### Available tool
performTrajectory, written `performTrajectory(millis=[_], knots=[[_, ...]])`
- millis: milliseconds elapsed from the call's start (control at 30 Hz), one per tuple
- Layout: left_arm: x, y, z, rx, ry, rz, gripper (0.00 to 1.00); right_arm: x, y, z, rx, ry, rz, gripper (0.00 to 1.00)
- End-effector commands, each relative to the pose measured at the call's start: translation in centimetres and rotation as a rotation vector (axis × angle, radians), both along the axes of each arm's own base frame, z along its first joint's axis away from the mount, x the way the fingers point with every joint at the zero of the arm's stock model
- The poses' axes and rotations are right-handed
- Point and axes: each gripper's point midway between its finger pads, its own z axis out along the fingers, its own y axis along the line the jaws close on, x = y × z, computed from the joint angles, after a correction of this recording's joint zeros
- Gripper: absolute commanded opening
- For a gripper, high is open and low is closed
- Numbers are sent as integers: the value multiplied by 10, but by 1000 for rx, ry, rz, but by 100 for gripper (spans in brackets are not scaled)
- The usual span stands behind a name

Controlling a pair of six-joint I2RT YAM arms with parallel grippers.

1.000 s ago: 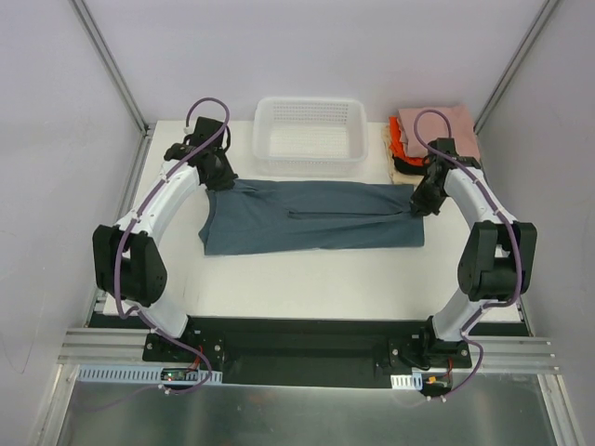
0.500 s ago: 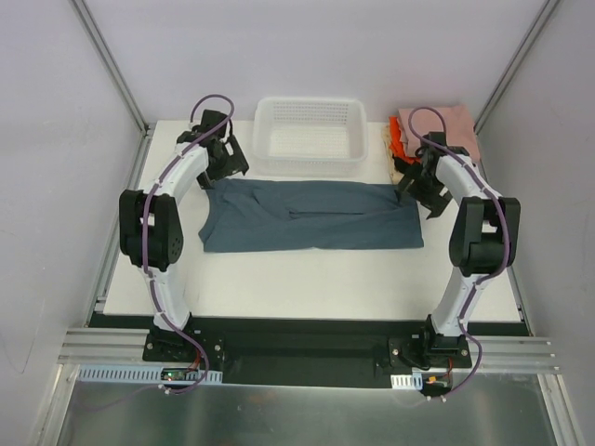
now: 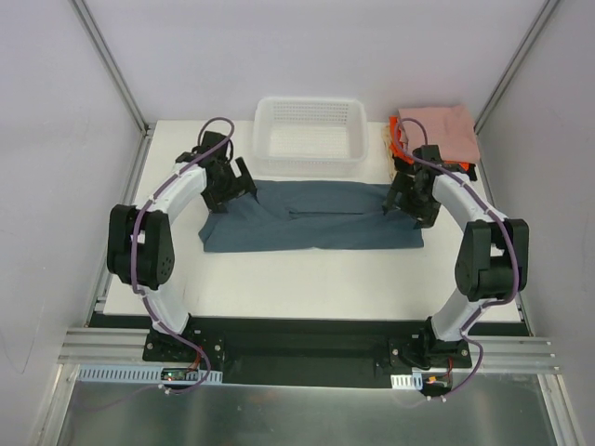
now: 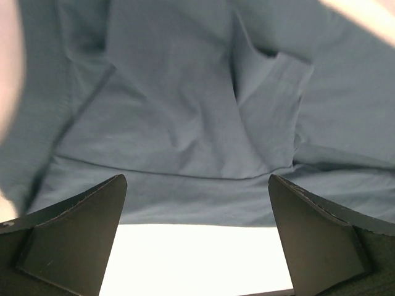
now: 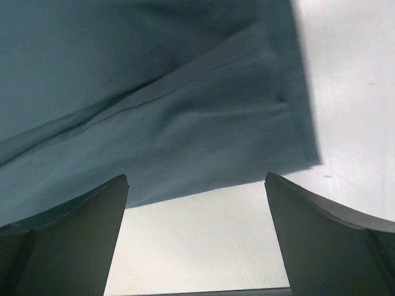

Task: Fold and stack the t-shirts
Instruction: Fold the tshirt

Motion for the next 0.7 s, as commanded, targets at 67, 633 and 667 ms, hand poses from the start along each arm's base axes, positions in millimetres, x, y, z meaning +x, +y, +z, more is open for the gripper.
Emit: performTrajectory(millis=[67, 633, 667], knots=[[-17, -32, -18, -108, 50, -40, 99, 16, 59, 0, 214, -46, 196, 97], [-9, 21, -90, -33, 215, 71, 99, -121, 83, -55, 368, 324, 293, 97], [1, 25, -87, -31, 194, 72, 99, -144, 96, -54, 404, 385, 347, 97]])
